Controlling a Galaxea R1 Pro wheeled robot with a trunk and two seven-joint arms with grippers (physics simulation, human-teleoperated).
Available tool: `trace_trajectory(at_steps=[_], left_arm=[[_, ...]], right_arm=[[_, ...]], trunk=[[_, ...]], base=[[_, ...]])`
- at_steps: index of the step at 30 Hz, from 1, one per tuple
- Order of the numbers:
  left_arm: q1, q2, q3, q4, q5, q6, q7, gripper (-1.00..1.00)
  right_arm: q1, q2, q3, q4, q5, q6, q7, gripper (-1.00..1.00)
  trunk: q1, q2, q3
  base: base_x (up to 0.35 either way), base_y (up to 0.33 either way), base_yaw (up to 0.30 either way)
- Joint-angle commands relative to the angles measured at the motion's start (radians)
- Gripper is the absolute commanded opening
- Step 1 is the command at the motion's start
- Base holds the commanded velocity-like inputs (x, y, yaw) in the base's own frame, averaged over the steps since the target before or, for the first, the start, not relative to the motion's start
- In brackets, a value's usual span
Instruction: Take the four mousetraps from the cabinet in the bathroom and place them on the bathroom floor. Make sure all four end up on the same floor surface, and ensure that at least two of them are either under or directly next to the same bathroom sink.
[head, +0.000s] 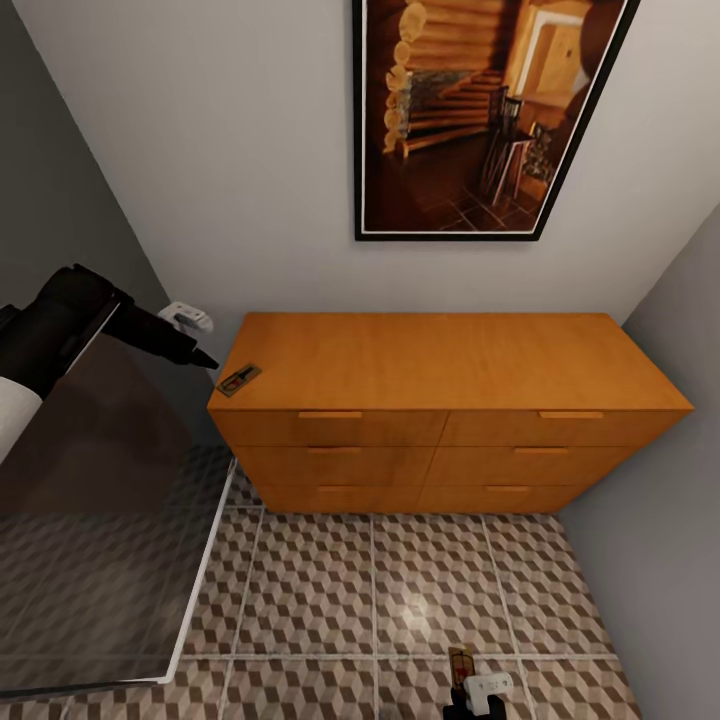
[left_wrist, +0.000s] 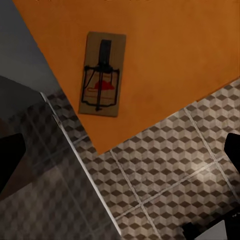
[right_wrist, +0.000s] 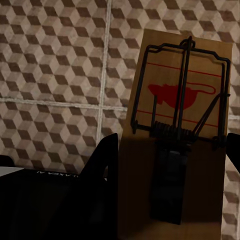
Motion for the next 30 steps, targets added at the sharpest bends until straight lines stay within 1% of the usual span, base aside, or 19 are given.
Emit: trace_trajectory(at_steps=[1,5,6,7,8,10,12,19,30], left_arm=[[-0.001,0.001,-0.002,-0.002,-0.011,0.002,-0.010,1.00],[-0.001,0.000,0.006,-0.005,-0.011,0.002,-0.010,1.00],[-0.001,0.000,0.032,-0.006,-0.011,0.002,-0.010,1.00],[-0.001,0.000,0.040,-0.006,-0.011,0.002,-0.010,1.00],[-0.001,0.000,0.060,-0.006,-0.011,0.002,-0.010,1.00],[-0.001,0.000,0.086,-0.004,-0.011,0.002,-0.010,1.00],[-0.001,0.001,0.104,-0.003,-0.012,0.002,-0.010,1.00],[-0.001,0.002,0.115,-0.001,-0.012,0.000,-0.010,1.00],[-0.001,0.000,0.113,0.000,-0.013,0.000,-0.010,1.00]], right_arm=[[-0.001,0.000,0.004,0.002,-0.013,-0.005,0.010,-1.00],[-0.001,0.001,0.004,0.002,-0.013,-0.005,0.010,-1.00],[-0.001,0.000,0.004,0.002,-0.013,-0.005,0.010,-1.00],[-0.001,0.000,0.004,0.002,-0.013,-0.005,0.010,-1.00],[-0.001,0.001,0.004,0.002,-0.013,-0.005,0.010,-1.00],[-0.001,0.001,0.004,0.002,-0.013,-0.005,0.010,-1.00],[-0.001,0.001,0.004,0.002,-0.013,-0.005,0.010,-1.00],[-0.001,0.001,0.004,0.002,-0.013,-0.005,0.010,-1.00],[-0.001,0.002,0.004,0.002,-0.013,-0.005,0.010,-1.00]], trunk=[[0.001,-0.002,-0.002],[0.001,-0.002,-0.002],[0.001,-0.002,-0.002],[0.001,-0.002,-0.002],[0.001,-0.002,-0.002],[0.001,-0.002,-0.002],[0.001,-0.002,-0.002],[0.001,-0.002,-0.002],[0.001,-0.002,-0.002]], base=[[0.000,0.000,0.000],[0.000,0.000,0.000],[0.000,0.000,0.000],[0.000,0.000,0.000],[0.000,0.000,0.000],[0.000,0.000,0.000],[0.000,0.000,0.000],[0.000,0.000,0.000],[0.000,0.000,0.000]])
